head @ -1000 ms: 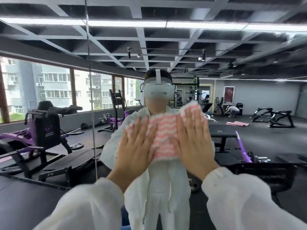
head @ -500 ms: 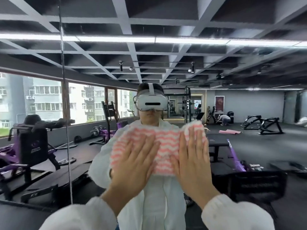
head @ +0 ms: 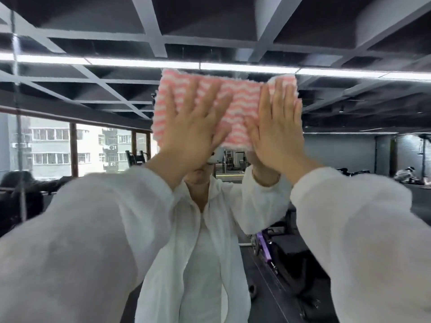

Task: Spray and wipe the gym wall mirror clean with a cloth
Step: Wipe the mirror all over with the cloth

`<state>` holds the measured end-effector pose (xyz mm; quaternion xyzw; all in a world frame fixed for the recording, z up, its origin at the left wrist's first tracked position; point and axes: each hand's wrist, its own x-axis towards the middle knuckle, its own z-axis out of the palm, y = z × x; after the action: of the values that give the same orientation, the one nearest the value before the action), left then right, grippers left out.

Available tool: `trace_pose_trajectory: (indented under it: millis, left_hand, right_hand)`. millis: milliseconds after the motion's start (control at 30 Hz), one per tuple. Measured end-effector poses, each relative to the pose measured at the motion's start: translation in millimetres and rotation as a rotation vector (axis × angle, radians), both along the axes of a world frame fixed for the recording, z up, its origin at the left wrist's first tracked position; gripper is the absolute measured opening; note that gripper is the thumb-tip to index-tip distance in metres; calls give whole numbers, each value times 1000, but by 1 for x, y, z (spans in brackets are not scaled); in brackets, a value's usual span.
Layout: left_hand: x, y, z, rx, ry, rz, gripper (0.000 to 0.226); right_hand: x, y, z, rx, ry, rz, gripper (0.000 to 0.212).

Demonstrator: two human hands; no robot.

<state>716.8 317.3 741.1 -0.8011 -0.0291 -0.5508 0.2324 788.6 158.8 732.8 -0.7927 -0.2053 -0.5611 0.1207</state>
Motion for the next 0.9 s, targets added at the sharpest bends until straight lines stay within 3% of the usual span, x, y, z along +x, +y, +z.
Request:
trace_pose_trajectory:
  millis: [133,267,500,733,900]
  left_hand:
    - [13,-30,21,1,-4,42,69]
    - [21,-45,-4,114,30,57,69]
    - [40,-54,-97,356,125,-159,63]
    - [36,-59,-201,476,374,-158,61]
    - [42,-66,-168,457,333,-179,56]
  right_hand:
    - [10,-23,7,-16,-5,-21,68]
    - [23,-41,-26,37,0,10,75]
    - [45,-65,-138,59,-76,58,64]
    - [38,-76,-257,-94,8,50,64]
    - [41,-84,-223,-4,39,51,61]
